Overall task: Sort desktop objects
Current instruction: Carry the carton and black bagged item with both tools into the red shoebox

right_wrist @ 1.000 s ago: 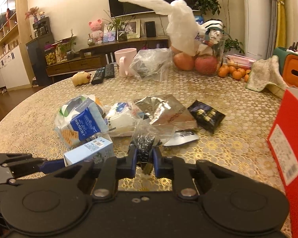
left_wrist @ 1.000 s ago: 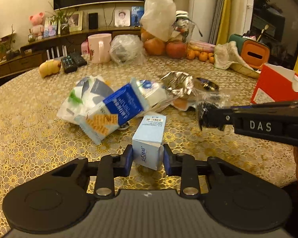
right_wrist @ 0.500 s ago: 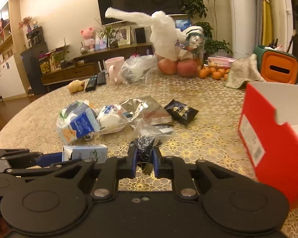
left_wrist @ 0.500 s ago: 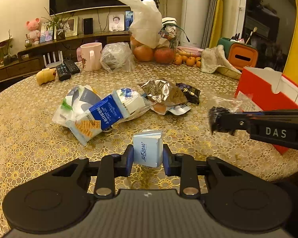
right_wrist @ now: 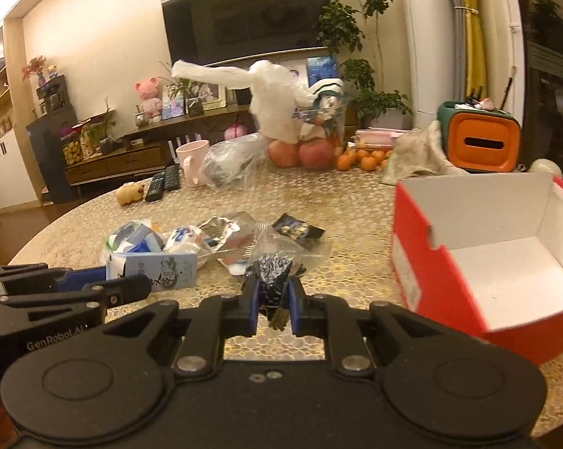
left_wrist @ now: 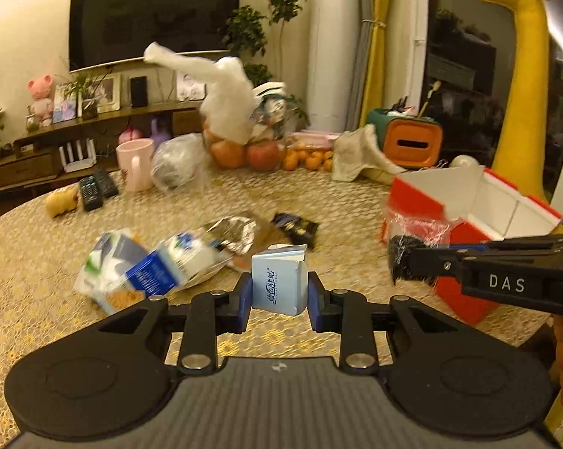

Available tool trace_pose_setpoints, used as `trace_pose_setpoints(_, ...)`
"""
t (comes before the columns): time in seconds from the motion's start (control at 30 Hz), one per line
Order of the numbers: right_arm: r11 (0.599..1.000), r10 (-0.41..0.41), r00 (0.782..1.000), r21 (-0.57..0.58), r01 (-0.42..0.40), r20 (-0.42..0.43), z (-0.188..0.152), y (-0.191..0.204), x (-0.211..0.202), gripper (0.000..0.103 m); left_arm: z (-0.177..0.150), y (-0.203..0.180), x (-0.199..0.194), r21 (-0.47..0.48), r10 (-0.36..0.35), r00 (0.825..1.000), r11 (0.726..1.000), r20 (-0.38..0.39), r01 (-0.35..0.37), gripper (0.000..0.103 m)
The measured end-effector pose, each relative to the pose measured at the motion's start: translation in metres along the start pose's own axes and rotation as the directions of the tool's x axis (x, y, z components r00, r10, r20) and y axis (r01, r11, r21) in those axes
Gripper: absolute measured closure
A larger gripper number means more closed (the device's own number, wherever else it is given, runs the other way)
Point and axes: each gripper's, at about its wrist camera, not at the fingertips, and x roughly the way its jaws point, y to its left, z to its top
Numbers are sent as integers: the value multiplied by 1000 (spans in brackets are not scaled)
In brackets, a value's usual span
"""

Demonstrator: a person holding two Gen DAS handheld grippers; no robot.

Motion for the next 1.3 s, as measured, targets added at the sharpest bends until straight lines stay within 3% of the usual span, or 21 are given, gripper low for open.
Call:
trace_pose_setpoints(0.23, 999, 11, 1000, 41, -12, 25, 15, -27, -30, 89, 23, -31, -13, 43, -69, 996, 997, 49, 66, 75)
trace_pose_setpoints(0.63, 992, -89, 994, 93, 83, 57, 31, -86, -56, 89, 57, -98, -4, 175, -177, 978, 972, 105, 157, 75)
trace_pose_setpoints(1.07, 974, -185, 983, 136, 182, 13, 32, -154, -53, 89, 79, -166, 48, 300, -296, 954, 914, 34, 273, 75)
trace_pose_setpoints(1.3, 962, -220, 974, 153, 226, -58, 27, -179, -35, 89, 79, -194, 86, 344, -324, 945, 883, -41, 318, 75)
